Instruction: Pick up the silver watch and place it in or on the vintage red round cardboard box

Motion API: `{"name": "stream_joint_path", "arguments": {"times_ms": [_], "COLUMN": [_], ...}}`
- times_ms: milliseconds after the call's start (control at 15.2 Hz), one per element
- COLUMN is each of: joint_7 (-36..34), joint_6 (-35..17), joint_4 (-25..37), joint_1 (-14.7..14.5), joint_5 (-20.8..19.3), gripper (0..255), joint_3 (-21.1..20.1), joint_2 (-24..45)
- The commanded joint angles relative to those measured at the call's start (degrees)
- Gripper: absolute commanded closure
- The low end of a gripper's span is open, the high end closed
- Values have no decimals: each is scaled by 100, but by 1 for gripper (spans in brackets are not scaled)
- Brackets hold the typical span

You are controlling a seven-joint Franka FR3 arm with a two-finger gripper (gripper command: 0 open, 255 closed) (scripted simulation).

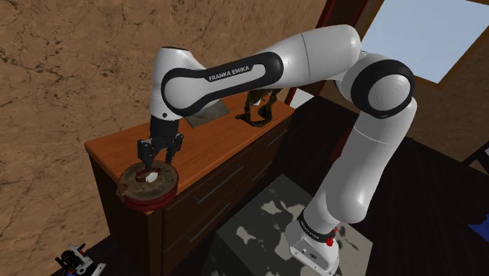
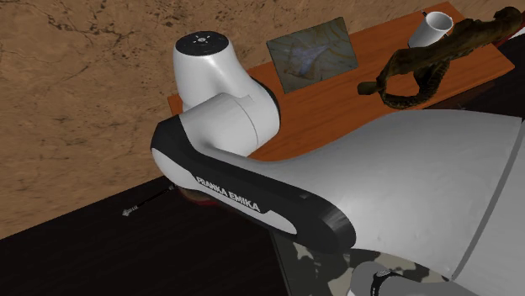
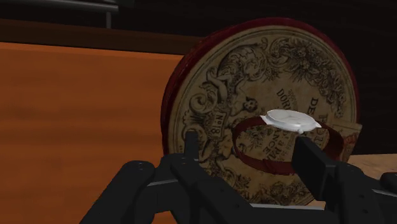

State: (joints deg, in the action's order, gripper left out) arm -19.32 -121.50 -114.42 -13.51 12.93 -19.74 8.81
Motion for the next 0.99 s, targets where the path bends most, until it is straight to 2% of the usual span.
{"name": "stream_joint_path", "arguments": {"times_ms": [0, 198, 462, 924], "joint_7": [0, 0, 19, 19], "joint_6": [0, 0, 691, 691], "joint_4": [0, 0, 425, 425], "joint_1": [0, 0, 101, 100], "joint_5": [0, 0, 17, 17], "gripper": [0, 0, 0, 0], "joint_3": [0, 0, 56, 57], "joint_2": [0, 0, -255, -255]}}
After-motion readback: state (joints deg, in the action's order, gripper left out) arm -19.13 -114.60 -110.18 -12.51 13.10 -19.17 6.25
